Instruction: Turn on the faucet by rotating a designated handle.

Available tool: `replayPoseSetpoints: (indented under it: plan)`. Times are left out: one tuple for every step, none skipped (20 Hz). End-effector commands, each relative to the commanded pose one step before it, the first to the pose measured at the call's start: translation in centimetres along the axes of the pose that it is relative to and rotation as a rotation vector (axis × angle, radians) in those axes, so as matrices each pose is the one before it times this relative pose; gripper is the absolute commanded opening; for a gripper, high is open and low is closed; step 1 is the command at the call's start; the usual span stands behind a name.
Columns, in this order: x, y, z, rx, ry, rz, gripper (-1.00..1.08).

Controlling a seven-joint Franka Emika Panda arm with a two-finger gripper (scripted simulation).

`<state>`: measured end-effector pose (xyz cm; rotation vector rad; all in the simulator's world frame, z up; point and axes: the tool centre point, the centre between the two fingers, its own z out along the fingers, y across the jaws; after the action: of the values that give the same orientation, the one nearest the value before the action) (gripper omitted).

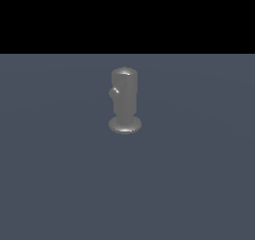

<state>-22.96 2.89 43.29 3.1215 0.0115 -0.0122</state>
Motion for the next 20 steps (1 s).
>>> replayPoseSetpoints:
  plan:
    - [0.538,-0.337,1.602,0.00155,0.00021,0.00538,-1.00]
    - [0.254,-0.159,0.718,0.00068,0.00023,0.00228,-1.00]
    - [0.268,-0.164,0.755,0.00074,0.00025,0.00246,-1.00]
    - [0.282,-0.170,0.790,0.00079,0.00027,0.00263,-1.00]
    - [0.294,-0.176,0.818,0.00083,0.00029,0.00271,-1.00]
    - [0.296,-0.180,0.818,0.00081,0.00028,0.00263,-1.00]
    - [0.296,-0.177,0.811,0.00082,0.00028,0.00262,-1.00]
    - [0.296,-0.179,0.804,0.00080,0.00027,0.00254,-1.00]
    - [0.296,-0.177,0.798,0.00081,0.00028,0.00253,-1.00]
    - [0.296,-0.177,0.793,0.00081,0.00027,0.00249,-1.00]
    - [0.297,-0.177,0.788,0.00080,0.00027,0.00244,-1.00]
    - [0.298,-0.176,0.783,0.00081,0.00027,0.00244,-1.00]
    - [0.300,-0.175,0.779,0.00082,0.00027,0.00243,-1.00]
    - [0.302,-0.174,0.776,0.00083,0.00027,0.00243,-1.00]
    - [0.304,-0.178,0.775,0.00081,0.00026,0.00234,-1.00]
    - [0.307,-0.177,0.773,0.00082,0.00026,0.00234,-1.00]
    - [0.304,-0.171,0.754,0.00083,0.00027,0.00233,-1.00]
    - [0.291,-0.165,0.716,0.00077,0.00024,0.00214,-1.00]
    - [0.279,-0.156,0.677,0.00074,0.00023,0.00204,-1.00]
    - [0.266,-0.147,0.639,0.00071,0.00022,0.00194,-1.00]
